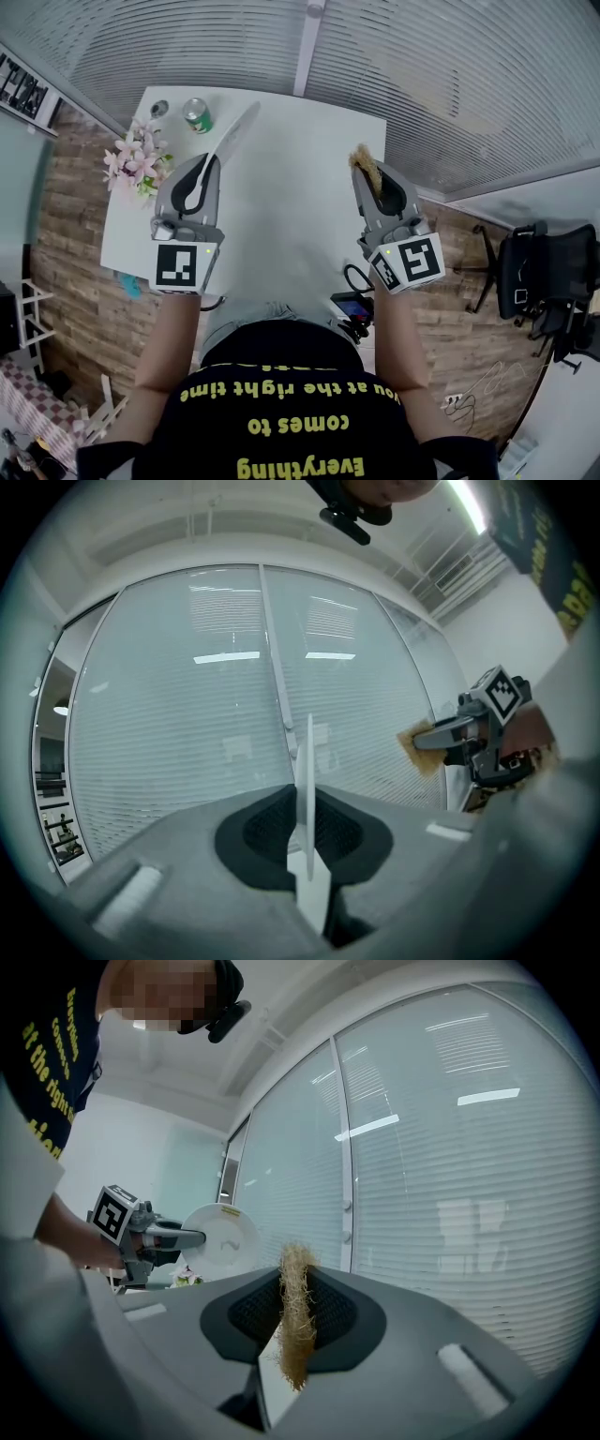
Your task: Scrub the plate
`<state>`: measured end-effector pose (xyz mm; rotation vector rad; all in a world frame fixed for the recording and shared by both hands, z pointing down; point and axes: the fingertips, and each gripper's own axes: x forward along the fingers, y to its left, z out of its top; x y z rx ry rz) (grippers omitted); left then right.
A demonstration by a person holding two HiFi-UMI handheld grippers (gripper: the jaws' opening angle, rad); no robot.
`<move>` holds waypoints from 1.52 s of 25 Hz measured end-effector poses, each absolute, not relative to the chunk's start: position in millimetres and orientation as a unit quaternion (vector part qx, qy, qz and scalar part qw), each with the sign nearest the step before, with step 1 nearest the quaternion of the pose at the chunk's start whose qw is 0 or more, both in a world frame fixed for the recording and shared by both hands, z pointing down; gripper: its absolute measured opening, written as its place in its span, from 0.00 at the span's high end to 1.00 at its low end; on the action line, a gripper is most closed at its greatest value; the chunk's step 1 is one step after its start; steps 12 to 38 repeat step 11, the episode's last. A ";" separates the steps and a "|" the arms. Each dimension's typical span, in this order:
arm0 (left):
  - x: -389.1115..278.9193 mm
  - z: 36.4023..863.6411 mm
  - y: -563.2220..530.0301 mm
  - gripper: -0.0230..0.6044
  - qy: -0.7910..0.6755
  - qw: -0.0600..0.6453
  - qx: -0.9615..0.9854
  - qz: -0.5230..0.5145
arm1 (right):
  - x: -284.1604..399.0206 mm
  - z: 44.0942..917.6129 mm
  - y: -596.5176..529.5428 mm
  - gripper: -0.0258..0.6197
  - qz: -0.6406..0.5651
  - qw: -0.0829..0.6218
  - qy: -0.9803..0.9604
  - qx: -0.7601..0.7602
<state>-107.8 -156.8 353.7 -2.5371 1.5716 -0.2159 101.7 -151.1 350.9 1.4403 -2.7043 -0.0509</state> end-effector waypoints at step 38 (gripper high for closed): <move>-108.3 352.4 -159.0 0.93 0.525 0.067 -0.846 -0.062 | 102.4 348.9 -151.1 0.87 -0.020 0.036 -0.881 0.472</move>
